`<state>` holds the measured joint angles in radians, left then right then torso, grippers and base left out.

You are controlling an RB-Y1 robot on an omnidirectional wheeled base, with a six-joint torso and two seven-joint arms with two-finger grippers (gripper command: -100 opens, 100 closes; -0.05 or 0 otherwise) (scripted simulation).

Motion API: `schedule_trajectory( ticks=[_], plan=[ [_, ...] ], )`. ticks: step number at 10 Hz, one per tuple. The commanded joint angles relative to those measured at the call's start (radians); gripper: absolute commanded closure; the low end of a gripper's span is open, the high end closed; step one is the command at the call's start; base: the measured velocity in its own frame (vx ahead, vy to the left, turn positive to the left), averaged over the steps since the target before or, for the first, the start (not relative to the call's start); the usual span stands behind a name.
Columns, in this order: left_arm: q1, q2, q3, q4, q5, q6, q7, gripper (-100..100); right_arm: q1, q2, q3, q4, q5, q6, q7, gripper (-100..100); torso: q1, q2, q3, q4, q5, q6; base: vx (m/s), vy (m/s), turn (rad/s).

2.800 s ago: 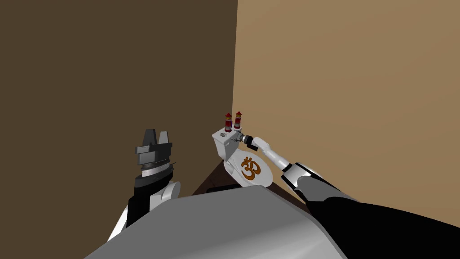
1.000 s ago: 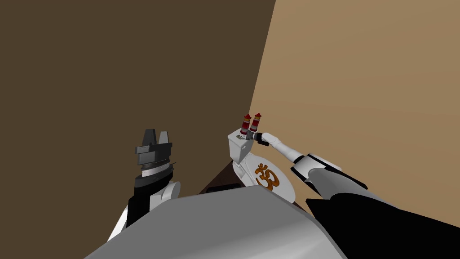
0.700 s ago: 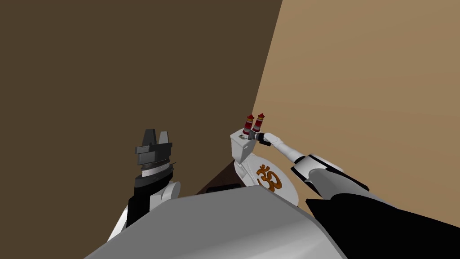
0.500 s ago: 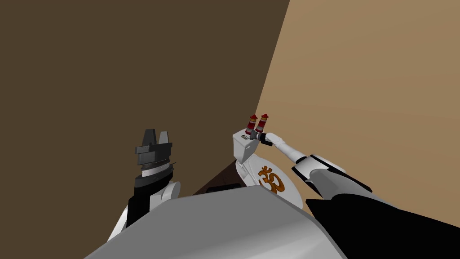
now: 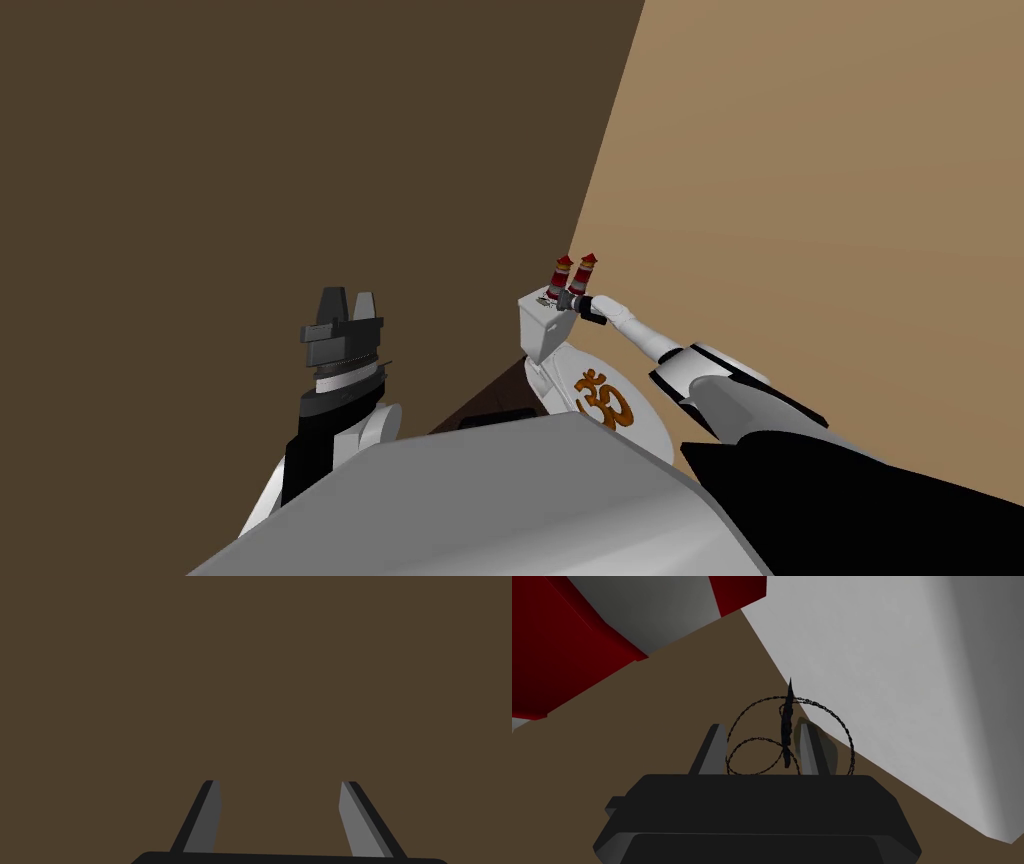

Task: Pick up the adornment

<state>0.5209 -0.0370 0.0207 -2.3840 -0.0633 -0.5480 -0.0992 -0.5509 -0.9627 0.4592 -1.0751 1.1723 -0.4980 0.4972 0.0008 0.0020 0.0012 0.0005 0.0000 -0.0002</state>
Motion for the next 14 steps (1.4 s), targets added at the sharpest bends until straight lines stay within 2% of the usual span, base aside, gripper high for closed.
schedule_trajectory(
  ticks=[1,2,3,4,11,13,14],
  plan=[
    [0.000,0.000,0.000,0.000,0.000,0.000,0.000,0,0.000,0.000,0.000,0.000,0.000,0.000,0.000,100,0.000,0.000,0.000,0.000,0.000,0.000,0.000,0.000,0.000],
    [0.000,0.000,0.000,0.000,0.000,0.000,0.000,0,0.000,0.000,0.000,0.000,0.000,0.000,0.000,0,0.000,0.000,0.000,0.000,0.000,0.000,0.000,0.000,0.000],
    [0.000,0.000,0.000,0.000,0.000,0.000,0.000,0,-0.005,0.005,0.023,-0.040,0.016,0.004,-0.019,100,0.000,0.000,0.000,0.000,0.000,0.000,0.045,-0.004,-0.366],
    [0.000,0.000,0.000,0.000,0.000,0.000,0.000,0,-0.011,0.008,0.037,-0.064,0.026,0.004,-0.032,100,-0.002,-0.001,0.000,0.000,0.000,0.004,0.089,0.001,-0.362],
    [0.000,0.000,0.000,0.000,0.000,0.000,0.000,0,-0.050,0.029,0.141,-0.236,0.096,0.006,-0.119,100,0.001,-0.005,-0.003,-0.001,0.000,0.000,0.083,0.013,-0.283],
    [0.000,0.000,0.000,0.000,0.000,0.000,0.000,0,-0.057,0.034,0.136,-0.216,0.092,-0.001,-0.109,100,0.000,-0.004,-0.002,-0.001,0.000,-0.001,0.030,0.010,-0.041],
    [0.000,0.000,0.000,0.000,0.000,0.000,0.000,0,-0.057,0.034,0.137,-0.219,0.092,0.000,-0.111,0,0.000,-0.002,-0.002,-0.001,0.000,-0.001,0.000,0.000,0.000]
  ],
)
